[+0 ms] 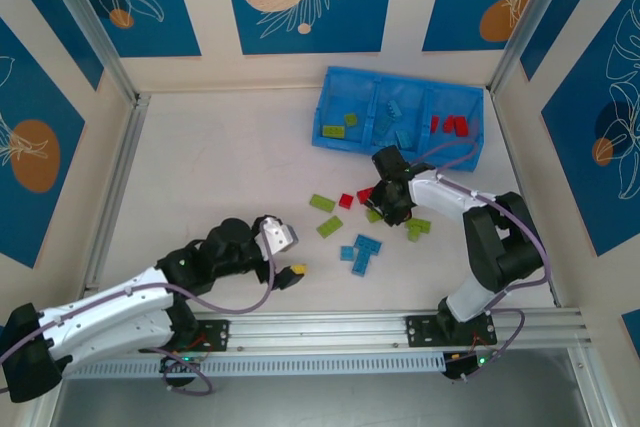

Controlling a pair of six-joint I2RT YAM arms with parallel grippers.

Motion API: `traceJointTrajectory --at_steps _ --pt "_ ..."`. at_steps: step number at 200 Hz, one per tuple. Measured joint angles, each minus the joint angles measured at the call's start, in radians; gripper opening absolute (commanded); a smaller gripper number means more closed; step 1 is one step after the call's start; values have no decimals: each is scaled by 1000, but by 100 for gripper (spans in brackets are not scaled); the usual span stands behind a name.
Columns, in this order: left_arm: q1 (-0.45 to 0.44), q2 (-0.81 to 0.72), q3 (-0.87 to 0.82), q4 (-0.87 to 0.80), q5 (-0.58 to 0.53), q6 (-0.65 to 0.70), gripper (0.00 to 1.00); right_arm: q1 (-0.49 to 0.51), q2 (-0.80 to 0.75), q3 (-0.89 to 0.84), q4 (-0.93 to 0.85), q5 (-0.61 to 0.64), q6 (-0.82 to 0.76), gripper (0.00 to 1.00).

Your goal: Sort the legos into containers by color

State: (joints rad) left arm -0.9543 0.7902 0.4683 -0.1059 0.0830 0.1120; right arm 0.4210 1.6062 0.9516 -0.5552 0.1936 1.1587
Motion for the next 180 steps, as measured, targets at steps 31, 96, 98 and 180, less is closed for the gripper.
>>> traceJointTrajectory --at_steps 31,96,98,180 --pt "0 -55 -19 14 -12 0 100 5 -44 -53 40 1 29 38" --pt "0 -61 -30 24 -17 -5 100 9 -63 -108 -6 10 32 53" --pt "0 -61 -30 24 -18 -5 100 9 -62 -108 -7 10 30 51" --pt "0 -66 -43 40 -32 -5 100 56 -137 -99 -43 66 -30 15"
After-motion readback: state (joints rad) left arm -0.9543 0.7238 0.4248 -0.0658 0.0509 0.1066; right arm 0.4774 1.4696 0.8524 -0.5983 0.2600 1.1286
